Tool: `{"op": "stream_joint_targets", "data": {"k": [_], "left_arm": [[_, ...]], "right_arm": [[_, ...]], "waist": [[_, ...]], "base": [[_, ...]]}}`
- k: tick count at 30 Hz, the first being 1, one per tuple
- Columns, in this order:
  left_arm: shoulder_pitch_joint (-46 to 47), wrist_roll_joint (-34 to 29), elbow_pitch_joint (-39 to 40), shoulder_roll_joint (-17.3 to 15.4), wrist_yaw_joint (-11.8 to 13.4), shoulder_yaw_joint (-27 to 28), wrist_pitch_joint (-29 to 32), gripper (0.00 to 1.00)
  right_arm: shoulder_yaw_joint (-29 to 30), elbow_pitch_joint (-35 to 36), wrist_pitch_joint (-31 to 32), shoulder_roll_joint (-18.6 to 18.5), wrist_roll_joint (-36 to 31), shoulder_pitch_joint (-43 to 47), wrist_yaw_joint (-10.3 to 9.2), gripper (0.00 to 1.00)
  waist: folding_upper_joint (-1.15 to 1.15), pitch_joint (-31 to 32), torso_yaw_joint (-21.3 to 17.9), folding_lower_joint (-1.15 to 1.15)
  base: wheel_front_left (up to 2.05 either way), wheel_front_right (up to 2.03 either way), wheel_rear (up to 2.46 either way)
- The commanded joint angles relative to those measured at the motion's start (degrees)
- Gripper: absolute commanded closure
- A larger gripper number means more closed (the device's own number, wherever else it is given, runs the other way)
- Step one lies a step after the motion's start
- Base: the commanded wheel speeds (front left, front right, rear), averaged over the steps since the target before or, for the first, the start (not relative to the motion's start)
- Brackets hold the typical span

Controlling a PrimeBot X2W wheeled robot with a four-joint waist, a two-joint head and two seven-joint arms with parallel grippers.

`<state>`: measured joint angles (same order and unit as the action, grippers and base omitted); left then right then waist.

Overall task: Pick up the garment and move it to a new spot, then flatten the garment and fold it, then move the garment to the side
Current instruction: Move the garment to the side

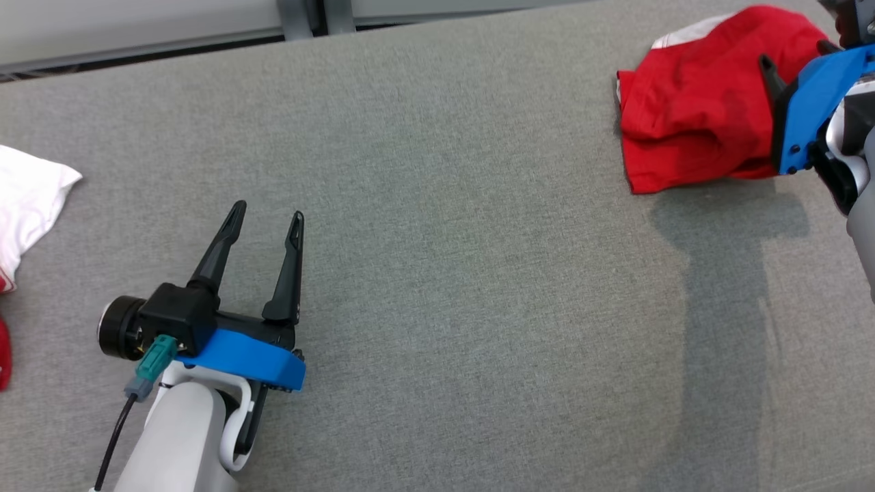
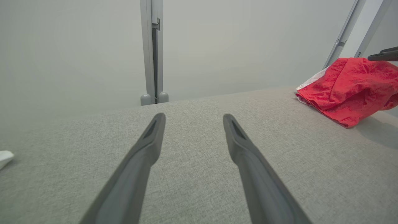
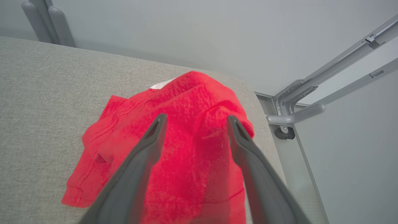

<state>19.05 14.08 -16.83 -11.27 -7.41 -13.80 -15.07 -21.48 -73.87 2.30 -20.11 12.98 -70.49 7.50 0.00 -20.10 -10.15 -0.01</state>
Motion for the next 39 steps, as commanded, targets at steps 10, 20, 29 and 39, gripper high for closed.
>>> {"op": "stream_joint_targets", "data": {"k": [10, 20, 29, 39], "left_arm": [[-4.82, 1.2, -0.01, 1.35, 0.27, 2.99, -0.14, 0.0], [-10.63, 1.06, 2.69, 2.08, 1.06, 8.1, -0.15, 0.0], [-15.73, 1.45, 4.44, 2.29, 2.15, 12.24, -0.14, 0.0], [-18.03, -0.03, 2.47, 3.39, 1.65, 13.01, -0.14, 0.0]], "right_arm": [[10.63, 0.01, -5.02, 2.44, -9.13, 4.96, -0.01, 0.0], [14.81, 5.79, -16.1, 7.63, -9.18, 14.06, 0.0, 0.0], [14.17, 22.05, -17.52, 9.68, -2.51, 32.52, 0.0, 0.0], [14.26, 42.08, -17.55, 9.52, 2.98, 52.56, 0.0, 0.0]], "waist": [[0.0, 8.32, 0.06, 0.01], [0.0, 17.06, 1.87, 0.01], [0.0, 22.19, 4.77, 0.01], [0.0, 23.34, 6.17, 0.01]], "base": [[0.0, 0.0, 0.0], [0.0, 0.0, 0.0], [0.0, 0.0, 0.0], [0.0, 0.0, 0.0]]}}
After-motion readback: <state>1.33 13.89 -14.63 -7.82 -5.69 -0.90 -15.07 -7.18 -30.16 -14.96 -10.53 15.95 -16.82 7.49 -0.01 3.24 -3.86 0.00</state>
